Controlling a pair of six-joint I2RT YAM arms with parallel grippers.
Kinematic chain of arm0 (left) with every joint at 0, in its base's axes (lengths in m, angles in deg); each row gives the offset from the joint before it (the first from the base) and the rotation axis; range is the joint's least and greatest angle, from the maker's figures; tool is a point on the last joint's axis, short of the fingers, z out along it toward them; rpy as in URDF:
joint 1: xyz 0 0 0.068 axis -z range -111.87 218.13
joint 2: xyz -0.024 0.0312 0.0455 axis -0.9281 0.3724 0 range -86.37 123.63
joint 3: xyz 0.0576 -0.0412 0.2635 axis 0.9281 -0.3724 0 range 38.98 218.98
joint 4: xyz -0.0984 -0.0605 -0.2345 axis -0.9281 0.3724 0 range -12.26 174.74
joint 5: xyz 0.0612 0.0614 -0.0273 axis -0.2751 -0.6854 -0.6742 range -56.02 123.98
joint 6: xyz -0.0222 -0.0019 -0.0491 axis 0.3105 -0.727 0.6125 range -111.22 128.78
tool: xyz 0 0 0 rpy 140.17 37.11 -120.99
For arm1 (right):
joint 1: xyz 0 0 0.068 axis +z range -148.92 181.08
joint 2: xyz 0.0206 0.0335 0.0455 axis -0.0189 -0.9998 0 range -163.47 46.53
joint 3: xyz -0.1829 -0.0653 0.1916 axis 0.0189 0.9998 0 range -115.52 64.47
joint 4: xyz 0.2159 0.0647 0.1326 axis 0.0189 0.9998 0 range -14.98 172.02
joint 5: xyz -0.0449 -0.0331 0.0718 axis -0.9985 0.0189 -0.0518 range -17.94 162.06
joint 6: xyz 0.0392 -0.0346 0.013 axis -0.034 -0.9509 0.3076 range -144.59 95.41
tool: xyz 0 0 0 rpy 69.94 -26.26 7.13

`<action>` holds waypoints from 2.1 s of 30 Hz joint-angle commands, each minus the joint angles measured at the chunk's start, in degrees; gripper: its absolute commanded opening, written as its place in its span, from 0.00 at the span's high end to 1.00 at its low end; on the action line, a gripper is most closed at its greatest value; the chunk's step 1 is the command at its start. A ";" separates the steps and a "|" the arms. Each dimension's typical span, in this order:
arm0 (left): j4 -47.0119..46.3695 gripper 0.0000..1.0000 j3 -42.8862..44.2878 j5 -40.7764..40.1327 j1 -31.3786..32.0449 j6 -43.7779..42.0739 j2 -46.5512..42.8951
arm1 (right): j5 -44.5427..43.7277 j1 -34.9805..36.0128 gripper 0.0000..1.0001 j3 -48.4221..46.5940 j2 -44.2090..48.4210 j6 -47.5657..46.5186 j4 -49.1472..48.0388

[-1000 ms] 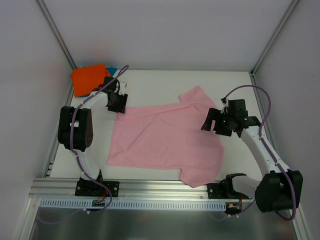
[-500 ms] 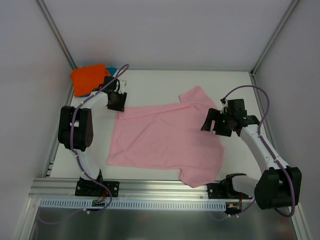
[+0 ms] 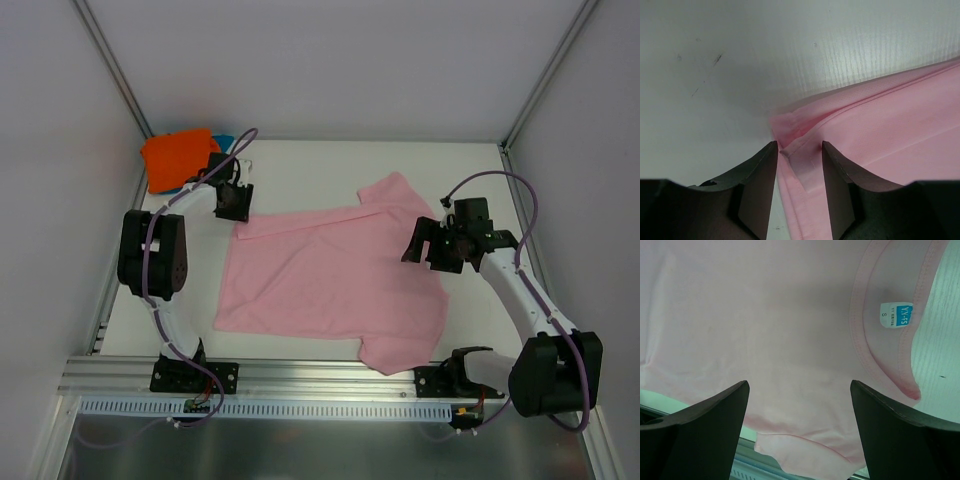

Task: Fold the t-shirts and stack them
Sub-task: Grap the side of the flattened tshirt furthest away from the robot with both arms

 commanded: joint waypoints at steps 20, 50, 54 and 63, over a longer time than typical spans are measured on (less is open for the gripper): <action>-5.87 1.00 -1.67 -0.30 0.14 5.49 -8.97 | -2.89 -0.52 0.12 -10.82 -11.23 -1.82 -2.27; -11.49 1.00 -7.20 10.87 4.97 6.21 -14.25 | 20.40 -9.39 0.15 -65.42 -70.07 11.36 -28.45; -11.49 1.00 -7.20 10.86 5.15 6.12 -14.08 | 20.83 -10.63 0.14 -66.30 -71.56 12.07 -28.99; -11.23 1.00 -7.11 9.90 5.50 5.95 -13.64 | 22.85 -12.12 0.15 -68.50 -76.39 15.66 -28.64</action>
